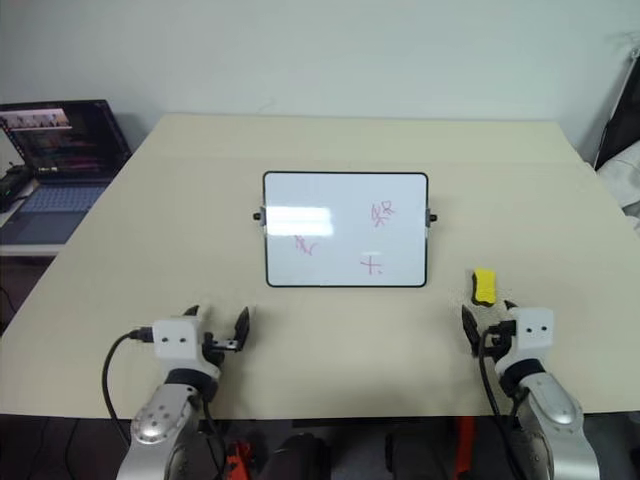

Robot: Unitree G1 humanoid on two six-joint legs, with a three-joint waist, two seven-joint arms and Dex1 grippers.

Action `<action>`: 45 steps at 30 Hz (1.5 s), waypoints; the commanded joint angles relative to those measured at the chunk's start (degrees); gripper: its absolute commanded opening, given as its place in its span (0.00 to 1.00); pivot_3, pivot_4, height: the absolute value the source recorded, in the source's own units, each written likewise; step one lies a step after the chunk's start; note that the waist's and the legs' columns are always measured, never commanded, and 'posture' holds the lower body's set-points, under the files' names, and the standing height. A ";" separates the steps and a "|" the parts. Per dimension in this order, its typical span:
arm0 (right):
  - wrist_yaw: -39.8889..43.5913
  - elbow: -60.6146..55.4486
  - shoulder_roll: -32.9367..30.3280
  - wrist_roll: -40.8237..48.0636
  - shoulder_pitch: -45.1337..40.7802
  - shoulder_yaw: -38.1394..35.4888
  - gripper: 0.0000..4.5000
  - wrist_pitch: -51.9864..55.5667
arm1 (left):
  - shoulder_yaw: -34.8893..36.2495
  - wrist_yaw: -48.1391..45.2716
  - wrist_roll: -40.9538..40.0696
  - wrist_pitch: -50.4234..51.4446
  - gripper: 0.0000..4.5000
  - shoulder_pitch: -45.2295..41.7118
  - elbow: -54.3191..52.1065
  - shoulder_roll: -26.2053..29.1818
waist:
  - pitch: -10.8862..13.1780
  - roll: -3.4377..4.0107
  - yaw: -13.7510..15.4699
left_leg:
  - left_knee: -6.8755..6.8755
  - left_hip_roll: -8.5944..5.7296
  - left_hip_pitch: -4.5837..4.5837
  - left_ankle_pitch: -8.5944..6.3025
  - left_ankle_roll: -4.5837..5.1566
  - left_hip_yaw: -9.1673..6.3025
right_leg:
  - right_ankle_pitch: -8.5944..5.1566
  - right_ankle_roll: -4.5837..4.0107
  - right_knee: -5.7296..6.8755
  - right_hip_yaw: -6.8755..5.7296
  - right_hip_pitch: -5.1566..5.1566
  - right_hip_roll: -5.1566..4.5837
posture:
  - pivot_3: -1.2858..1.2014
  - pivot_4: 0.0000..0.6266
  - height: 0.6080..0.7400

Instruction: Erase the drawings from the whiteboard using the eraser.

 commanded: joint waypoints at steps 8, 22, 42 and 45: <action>-2.50 -9.36 -2.18 0.44 -0.92 -0.81 1.00 6.63 | 0.83 -4.69 -2.33 0.62 1.00 -4.30 -0.87 3.31 | 0.00 0.00 -0.04 | -0.03 0.00 -0.01 0.00 -0.01 0.02 | -0.02 -0.01 0.00 -0.02 -0.03 0.04 | 0.52 0.24 1.00; -11.86 -14.63 -2.47 10.71 -22.22 -4.51 1.00 33.02 | -5.81 -43.16 -27.92 20.56 1.00 -24.53 -8.19 27.61 | 0.09 0.04 0.30 | 0.08 -0.12 -0.39 0.01 -0.01 -0.16 | 0.09 -0.34 0.02 -0.22 -0.17 0.10 | 0.52 0.24 1.00; -16.66 -5.33 -3.43 3.53 -25.69 -2.36 1.00 41.32 | -21.41 -63.86 -21.40 15.55 1.00 -53.16 8.83 22.80 | 0.12 0.10 -0.83 | 0.01 -0.11 -0.94 0.01 0.01 0.14 | 0.03 -0.35 0.39 -0.09 -1.05 0.17 | 0.52 0.24 1.00; -16.32 -3.16 -2.70 2.64 -26.14 -2.65 1.00 39.60 | -21.25 -64.21 -21.05 15.36 1.00 -53.02 8.92 22.62 | 0.12 0.10 -0.77 | 0.06 -0.12 -0.93 0.01 0.02 0.16 | 0.03 -0.34 0.44 -0.11 -1.04 0.17 | 0.52 0.24 1.00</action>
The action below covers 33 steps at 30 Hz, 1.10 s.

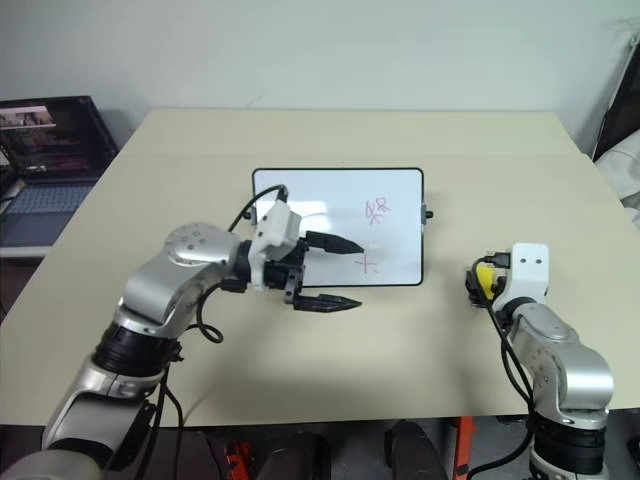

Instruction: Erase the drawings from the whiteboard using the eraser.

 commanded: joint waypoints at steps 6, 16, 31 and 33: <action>0.25 3.79 0.77 -2.40 -1.26 -0.64 1.00 -4.58 | 1.37 -0.92 0.39 -0.68 1.00 0.10 -1.43 0.45 | 0.00 0.00 0.04 | 0.01 0.00 0.00 0.00 0.00 -0.01 | 0.00 0.00 0.01 0.01 0.00 -0.01 | 0.52 0.24 1.00; 0.80 6.45 1.26 -3.18 -2.00 -0.46 0.47 -6.65 | 1.87 0.45 0.55 -0.37 1.00 2.33 -2.54 1.20 | 0.00 0.00 0.04 | 0.02 0.00 0.02 0.00 0.00 -0.02 | 0.00 0.00 0.03 0.03 0.00 -0.01 | 0.52 0.24 1.00; 15.14 -5.73 -4.91 -5.71 4.20 13.33 0.26 -21.54 | 7.96 16.16 2.55 4.12 1.00 8.30 -5.04 0.53 | -0.01 0.00 0.04 | 0.04 0.02 0.07 0.00 0.00 -0.13 | 0.01 0.01 0.05 0.03 0.03 -0.02 | 0.52 0.24 1.00; 16.27 -6.61 -4.47 -5.76 3.31 14.99 0.26 -24.23 | 7.97 17.08 2.80 4.06 1.00 8.42 -5.44 0.47 | -0.01 0.00 0.06 | 0.10 0.01 0.07 0.00 0.00 -0.14 | 0.02 0.04 0.06 0.02 0.06 -0.02 | 0.52 0.24 1.00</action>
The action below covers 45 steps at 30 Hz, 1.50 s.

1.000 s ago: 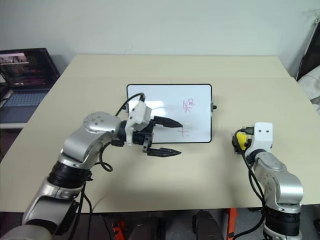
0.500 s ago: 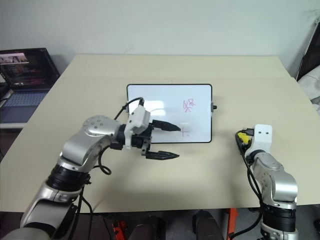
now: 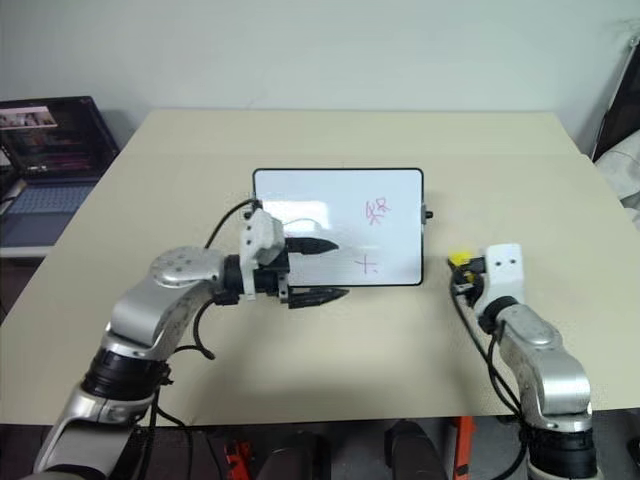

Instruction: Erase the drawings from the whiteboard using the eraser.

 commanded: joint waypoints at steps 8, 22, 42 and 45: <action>2.94 2.04 1.06 -3.97 -11.92 7.81 0.25 -4.10 | 0.82 2.77 2.08 0.19 1.00 0.57 -3.84 0.52 | 0.00 0.00 0.01 | 0.03 0.02 0.02 0.00 -0.01 -0.05 | 0.02 0.00 0.03 -0.02 0.00 0.00 | 0.52 0.24 1.00; 5.41 33.34 2.95 -15.80 -33.52 15.20 0.25 -13.22 | 0.74 2.59 2.22 4.20 1.00 0.70 -7.49 2.27 | 0.00 0.00 0.01 | 0.04 0.01 0.00 0.00 -0.01 0.03 | 0.04 -0.01 0.01 0.02 -0.03 -0.03 | 0.52 0.24 1.00; 7.06 40.50 3.28 -26.58 -36.29 20.95 0.25 -23.80 | 0.77 2.30 1.92 2.58 1.00 4.63 -7.84 2.96 | -0.08 -0.03 -0.68 | 0.40 0.03 0.07 0.07 0.04 -0.01 | 0.35 -0.02 0.15 0.03 0.10 0.00 | 0.52 0.24 1.00; 13.28 38.66 2.34 -27.27 -34.47 24.13 0.25 -24.07 | 0.70 2.19 1.93 2.35 1.00 4.89 -7.80 2.94 | -0.08 -0.02 -0.92 | 0.40 0.05 0.09 0.07 0.04 0.00 | 0.35 -0.02 0.16 0.06 0.09 0.00 | 0.52 0.24 1.00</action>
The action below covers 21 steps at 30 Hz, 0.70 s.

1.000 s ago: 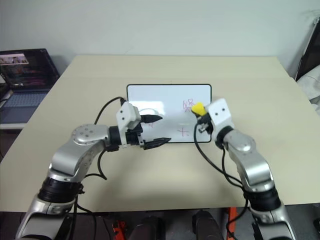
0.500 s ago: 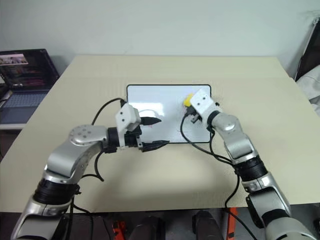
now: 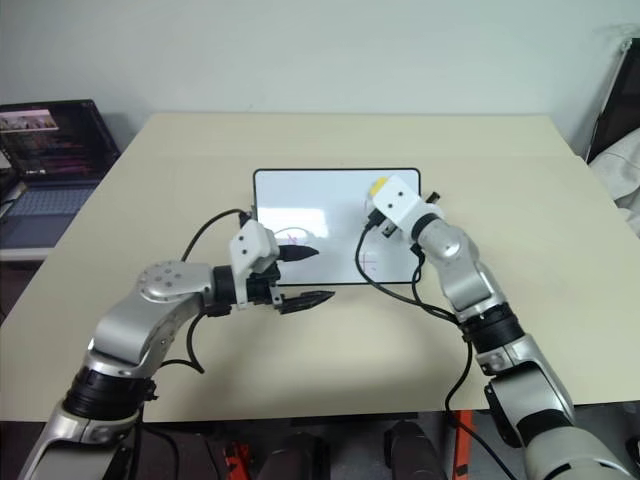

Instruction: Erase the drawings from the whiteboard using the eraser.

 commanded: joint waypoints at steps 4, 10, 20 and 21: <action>9.53 -3.42 -1.73 -1.59 3.16 4.89 0.25 1.03 | 0.74 -0.63 -0.33 -1.55 1.00 0.32 -2.24 0.06 | 0.00 0.00 -0.07 | 0.00 0.02 0.01 0.00 0.00 -0.01 | 0.00 0.00 -0.01 -0.01 0.00 0.00 | 0.52 0.24 1.00; -2.72 1.18 -0.66 -4.78 -1.12 -1.53 0.25 1.44 | 0.64 -0.96 -0.22 -1.97 1.00 0.73 -2.26 -0.11 | 0.00 0.00 0.12 | 0.34 -0.02 0.00 0.00 0.00 -0.03 | 0.00 0.01 0.24 -0.01 0.03 0.00 | 0.52 0.24 1.00; 12.28 -5.86 -3.48 -0.74 6.18 1.38 0.25 8.38 | 0.57 -1.01 -0.62 -1.41 1.00 0.51 -2.82 -0.18 | -0.03 -0.04 0.93 | 0.38 -0.04 0.03 0.00 0.02 -0.03 | 0.00 0.01 0.31 -0.05 0.11 0.01 | 0.52 0.24 1.00; 13.40 -6.81 -3.79 -0.98 6.65 1.90 0.25 8.72 | 0.57 -1.06 -0.64 -1.38 1.00 0.47 -2.83 -0.16 | -0.03 -0.04 0.90 | 0.39 -0.05 0.06 0.00 0.02 -0.03 | 0.00 0.02 0.29 -0.04 0.13 0.01 | 0.52 0.24 1.00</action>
